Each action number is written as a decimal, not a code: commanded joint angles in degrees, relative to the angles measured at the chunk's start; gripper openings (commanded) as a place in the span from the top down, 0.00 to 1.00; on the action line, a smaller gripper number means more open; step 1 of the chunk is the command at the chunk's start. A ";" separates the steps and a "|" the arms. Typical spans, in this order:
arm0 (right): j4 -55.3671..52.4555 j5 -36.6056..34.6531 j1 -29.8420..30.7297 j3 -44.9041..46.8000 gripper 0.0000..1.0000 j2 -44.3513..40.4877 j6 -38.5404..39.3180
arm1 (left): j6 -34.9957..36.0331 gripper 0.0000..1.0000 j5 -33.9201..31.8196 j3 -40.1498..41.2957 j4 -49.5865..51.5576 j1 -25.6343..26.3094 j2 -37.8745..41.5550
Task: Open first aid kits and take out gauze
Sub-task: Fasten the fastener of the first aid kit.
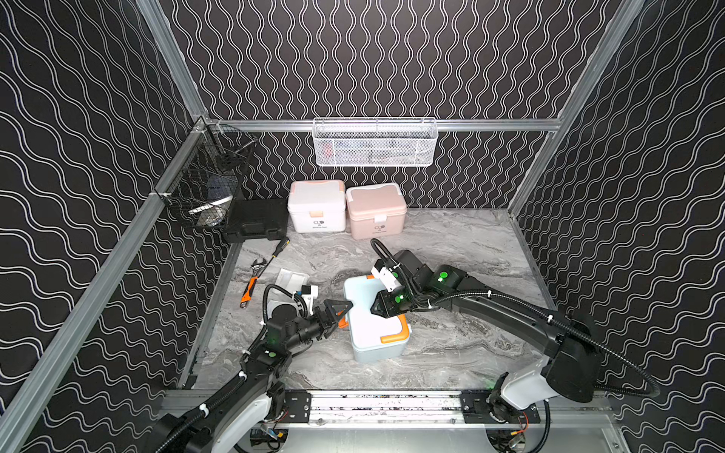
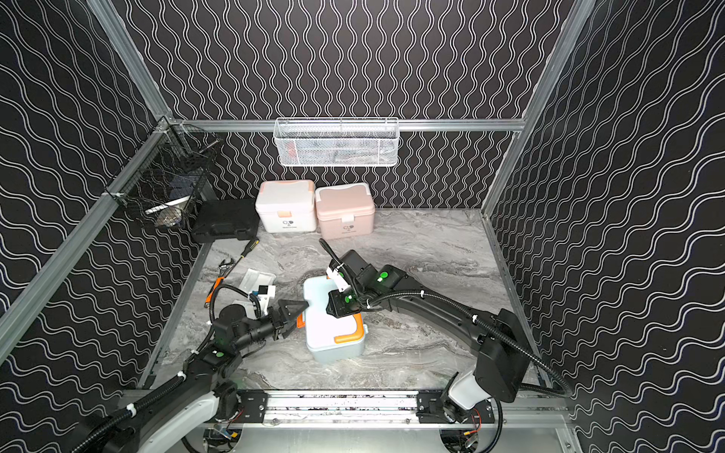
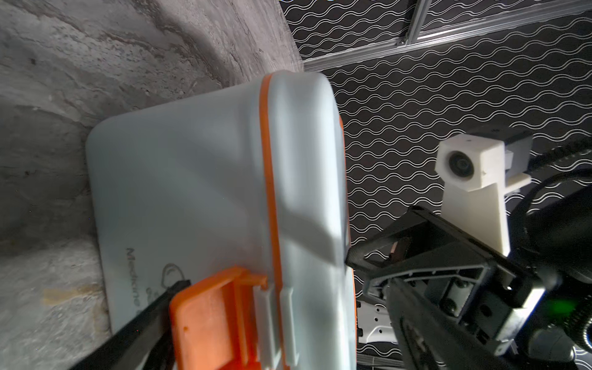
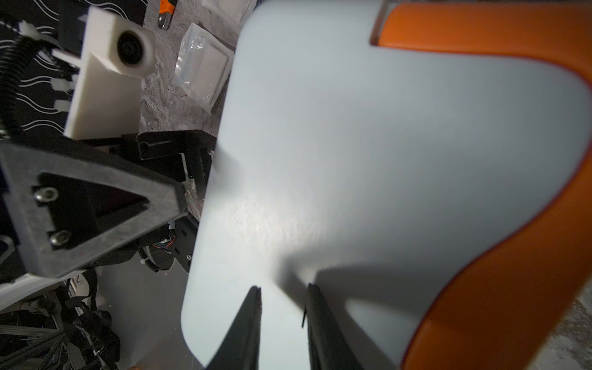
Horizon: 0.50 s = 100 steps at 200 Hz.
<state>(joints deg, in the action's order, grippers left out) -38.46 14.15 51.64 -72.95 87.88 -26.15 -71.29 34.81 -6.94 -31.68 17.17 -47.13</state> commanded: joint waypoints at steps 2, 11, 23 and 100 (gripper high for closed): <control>-6.02 -2.67 0.04 0.86 0.72 0.76 -0.65 | -2.48 0.01 1.84 0.24 -7.89 0.29 -1.26; -5.84 -2.53 0.12 0.87 0.72 0.85 -0.74 | -2.92 0.01 1.88 0.35 -9.16 0.67 -2.00; -5.74 -2.38 0.13 0.74 0.72 0.89 -0.74 | -3.52 0.01 1.80 0.35 -10.95 1.42 -2.99; -6.03 -2.81 0.22 -0.01 0.73 1.70 -0.48 | -4.33 0.01 -0.10 0.17 -13.92 4.94 -4.88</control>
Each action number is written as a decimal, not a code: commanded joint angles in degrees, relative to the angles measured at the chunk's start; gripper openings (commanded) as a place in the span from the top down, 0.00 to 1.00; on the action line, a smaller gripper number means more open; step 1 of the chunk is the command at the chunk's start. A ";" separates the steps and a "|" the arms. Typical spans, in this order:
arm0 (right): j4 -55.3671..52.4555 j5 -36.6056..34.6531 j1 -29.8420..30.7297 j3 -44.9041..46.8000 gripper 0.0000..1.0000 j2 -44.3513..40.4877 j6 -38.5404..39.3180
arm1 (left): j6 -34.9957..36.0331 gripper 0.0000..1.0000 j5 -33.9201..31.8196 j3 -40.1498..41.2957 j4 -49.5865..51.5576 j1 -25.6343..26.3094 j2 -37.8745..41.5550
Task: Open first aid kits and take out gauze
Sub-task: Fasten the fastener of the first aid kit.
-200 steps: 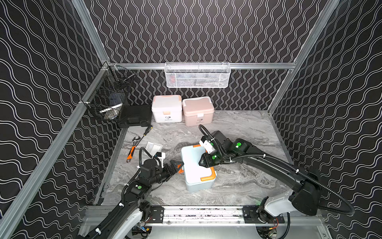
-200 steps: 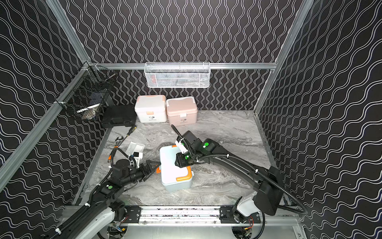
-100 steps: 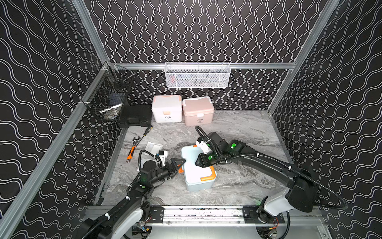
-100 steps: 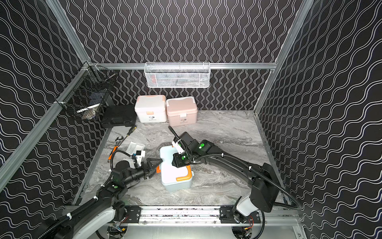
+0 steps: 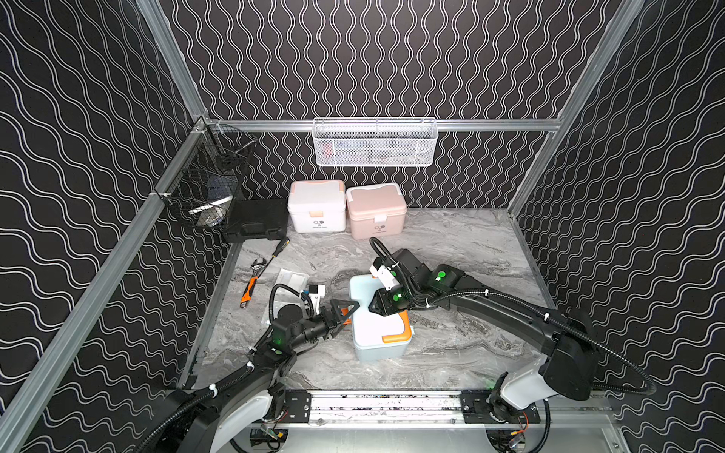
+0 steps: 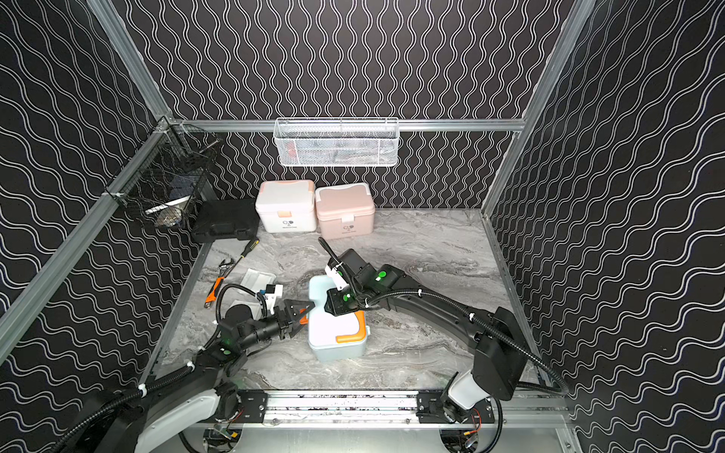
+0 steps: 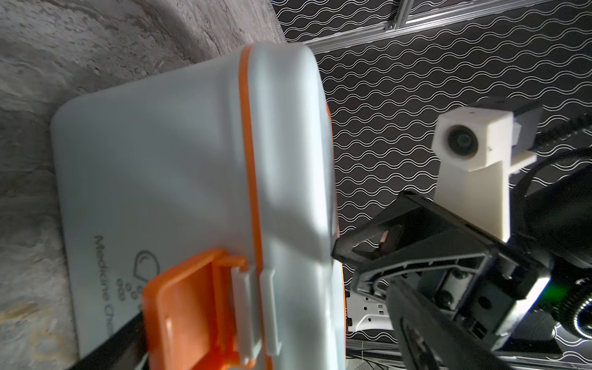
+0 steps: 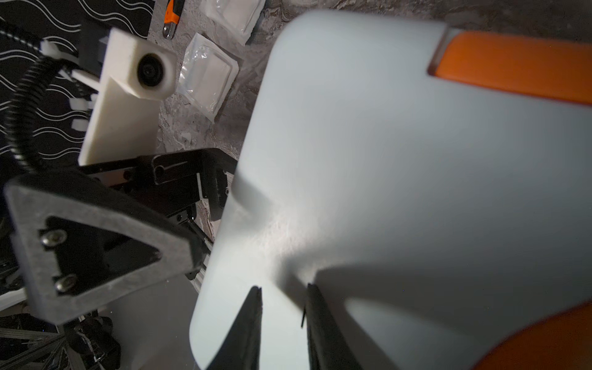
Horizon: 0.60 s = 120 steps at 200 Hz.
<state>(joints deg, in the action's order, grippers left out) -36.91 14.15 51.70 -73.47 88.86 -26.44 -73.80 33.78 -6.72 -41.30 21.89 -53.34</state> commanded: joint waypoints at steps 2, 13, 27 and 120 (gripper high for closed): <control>-7.59 -2.92 0.15 0.52 0.73 0.70 -0.19 | -1.79 0.01 0.87 -0.11 -3.96 0.25 1.62; -7.76 -3.09 0.15 0.68 0.73 0.62 -0.19 | -1.49 0.01 0.85 -0.43 -1.80 0.21 3.37; -7.67 -3.24 0.15 0.89 0.73 0.46 -0.24 | -0.49 0.01 0.44 -1.05 1.76 0.17 5.89; -7.11 -3.34 0.18 1.77 0.73 -0.13 -0.55 | -0.99 0.01 -0.47 0.13 4.91 -0.53 8.74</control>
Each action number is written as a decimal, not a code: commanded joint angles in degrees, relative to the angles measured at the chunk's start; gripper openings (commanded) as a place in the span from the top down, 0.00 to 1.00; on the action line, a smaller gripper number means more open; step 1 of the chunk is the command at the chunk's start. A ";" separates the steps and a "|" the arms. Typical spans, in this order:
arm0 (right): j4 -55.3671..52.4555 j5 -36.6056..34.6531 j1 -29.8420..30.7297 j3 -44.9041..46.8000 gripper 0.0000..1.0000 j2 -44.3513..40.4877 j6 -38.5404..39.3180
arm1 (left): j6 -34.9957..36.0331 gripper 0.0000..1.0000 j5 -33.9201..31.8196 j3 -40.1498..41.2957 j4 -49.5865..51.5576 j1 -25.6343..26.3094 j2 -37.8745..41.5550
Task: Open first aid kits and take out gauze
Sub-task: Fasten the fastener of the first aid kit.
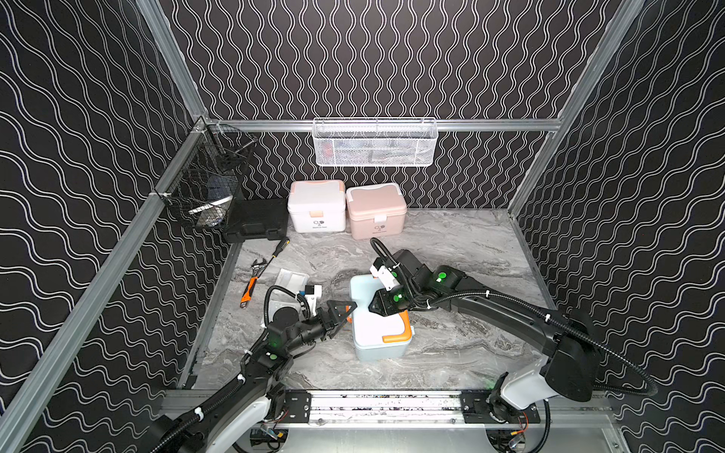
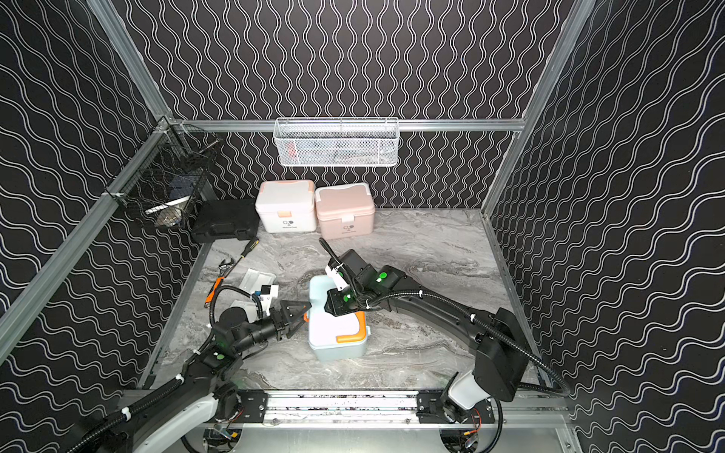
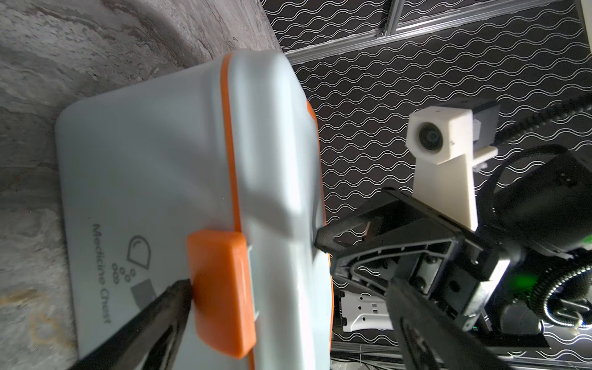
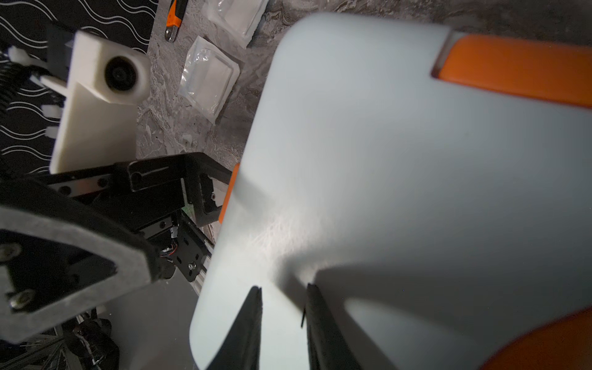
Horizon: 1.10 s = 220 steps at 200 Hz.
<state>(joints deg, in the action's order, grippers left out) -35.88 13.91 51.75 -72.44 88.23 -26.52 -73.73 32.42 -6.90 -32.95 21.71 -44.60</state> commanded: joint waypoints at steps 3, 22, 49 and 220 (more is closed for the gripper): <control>-8.08 -3.10 0.13 0.87 0.73 0.46 -0.46 | -1.13 0.01 0.92 0.30 -3.44 -0.37 0.03; -7.99 -3.02 0.11 1.12 0.73 0.37 -0.55 | -1.46 0.01 1.04 0.39 -3.52 -0.55 -0.09; -7.66 -2.81 0.11 1.32 0.73 0.28 -0.63 | -2.16 0.01 3.75 -0.23 -5.48 -0.67 -4.28; -8.54 -3.58 0.11 0.46 0.73 0.37 -0.72 | -10.39 0.01 9.66 -0.90 -14.37 -3.35 -4.22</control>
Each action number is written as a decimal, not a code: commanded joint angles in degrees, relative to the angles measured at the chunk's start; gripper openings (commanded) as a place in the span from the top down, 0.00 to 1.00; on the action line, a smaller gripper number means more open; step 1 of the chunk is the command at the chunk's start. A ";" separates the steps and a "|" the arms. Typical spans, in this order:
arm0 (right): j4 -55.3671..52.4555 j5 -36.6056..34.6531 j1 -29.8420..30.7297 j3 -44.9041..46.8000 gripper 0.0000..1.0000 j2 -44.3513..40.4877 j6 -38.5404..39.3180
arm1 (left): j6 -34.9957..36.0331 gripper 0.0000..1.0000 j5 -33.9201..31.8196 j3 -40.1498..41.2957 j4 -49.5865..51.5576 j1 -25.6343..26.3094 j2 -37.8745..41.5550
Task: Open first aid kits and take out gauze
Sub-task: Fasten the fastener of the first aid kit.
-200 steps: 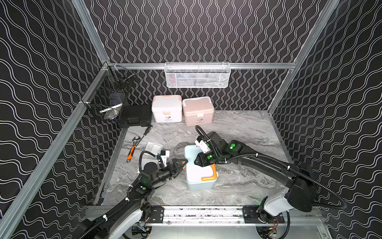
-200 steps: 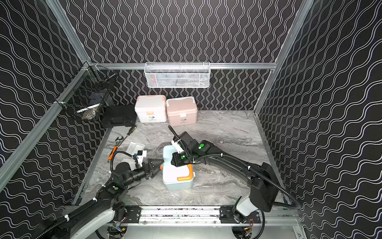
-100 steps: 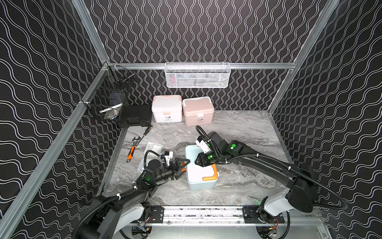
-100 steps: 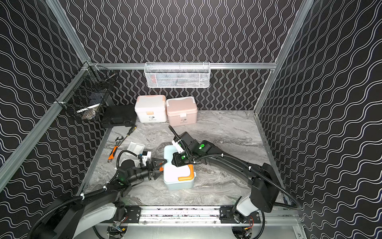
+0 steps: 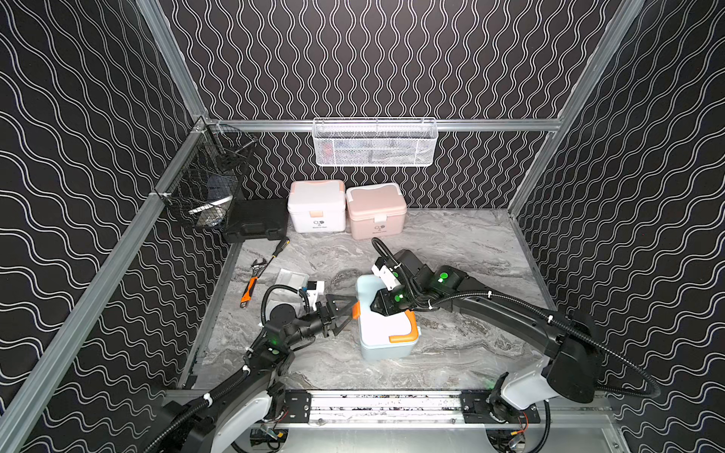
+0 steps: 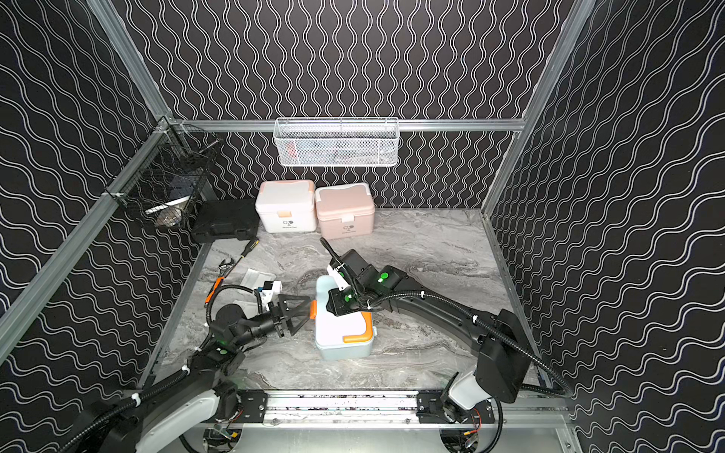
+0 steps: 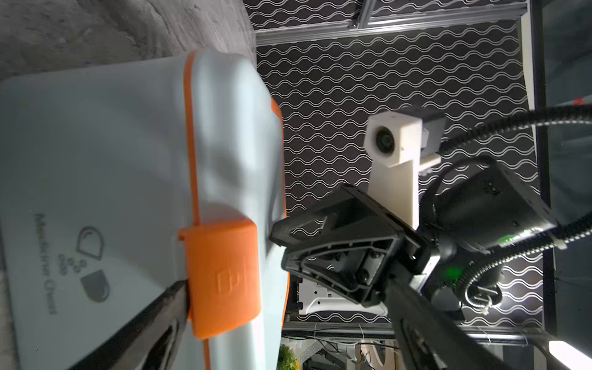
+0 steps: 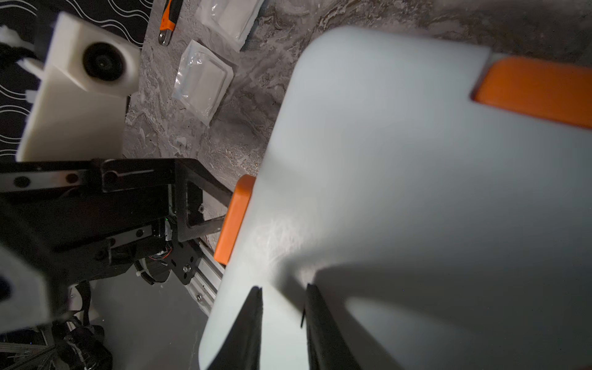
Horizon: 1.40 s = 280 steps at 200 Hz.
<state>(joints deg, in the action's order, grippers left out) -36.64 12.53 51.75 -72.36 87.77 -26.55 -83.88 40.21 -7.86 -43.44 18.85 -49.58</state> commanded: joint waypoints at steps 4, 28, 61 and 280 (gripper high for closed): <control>-7.75 -2.12 0.11 0.34 0.73 0.91 -0.70 | -0.19 0.01 1.81 0.16 -3.70 -0.57 0.69; -8.07 -2.24 0.14 0.03 0.73 1.04 -0.70 | 1.25 0.01 1.49 0.31 0.04 -0.92 1.02; -9.25 -2.84 0.11 -1.00 0.73 0.27 -0.70 | 12.98 0.01 -0.80 -5.33 26.10 -0.97 7.83; -9.68 -5.64 0.11 -1.34 0.72 -1.63 0.53 | 45.15 0.66 -27.51 -44.56 78.47 14.90 -10.86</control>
<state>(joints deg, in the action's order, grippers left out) -44.23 6.87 51.75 -73.91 85.67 -26.30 -40.40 18.35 -50.87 34.68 31.66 -57.76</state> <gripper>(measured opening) 0.284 0.345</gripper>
